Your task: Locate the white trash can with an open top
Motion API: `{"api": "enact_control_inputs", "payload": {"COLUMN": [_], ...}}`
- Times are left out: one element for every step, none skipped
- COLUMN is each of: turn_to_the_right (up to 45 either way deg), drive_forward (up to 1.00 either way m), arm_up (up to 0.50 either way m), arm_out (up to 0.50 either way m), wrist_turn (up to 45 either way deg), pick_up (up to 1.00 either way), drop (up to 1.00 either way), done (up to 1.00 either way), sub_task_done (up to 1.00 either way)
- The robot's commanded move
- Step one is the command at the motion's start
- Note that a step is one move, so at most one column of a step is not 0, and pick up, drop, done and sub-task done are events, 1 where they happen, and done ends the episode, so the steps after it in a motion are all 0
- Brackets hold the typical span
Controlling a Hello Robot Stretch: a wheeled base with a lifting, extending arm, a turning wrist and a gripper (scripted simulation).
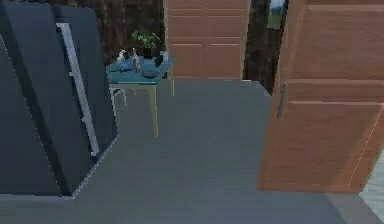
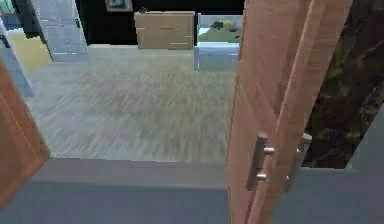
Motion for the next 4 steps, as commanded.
{"api": "enact_control_inputs", "payload": {"turn_to_the_right": [45.0,6.0,0.0,9.0], "drive_forward": [0.00,0.00,0.40,0.00], "arm_up": [0.00,0.00,0.00,0.00], "arm_out": [0.00,0.00,0.00,0.00], "wrist_turn": [0.0,0.0,0.0,0.0], "pick_up": [0.00,0.00,0.00,0.00], "drop": [0.00,0.00,0.00,0.00], "done": [0.00,0.00,0.00,0.00], "sub_task_done": [0.00,0.00,0.00,0.00]}}
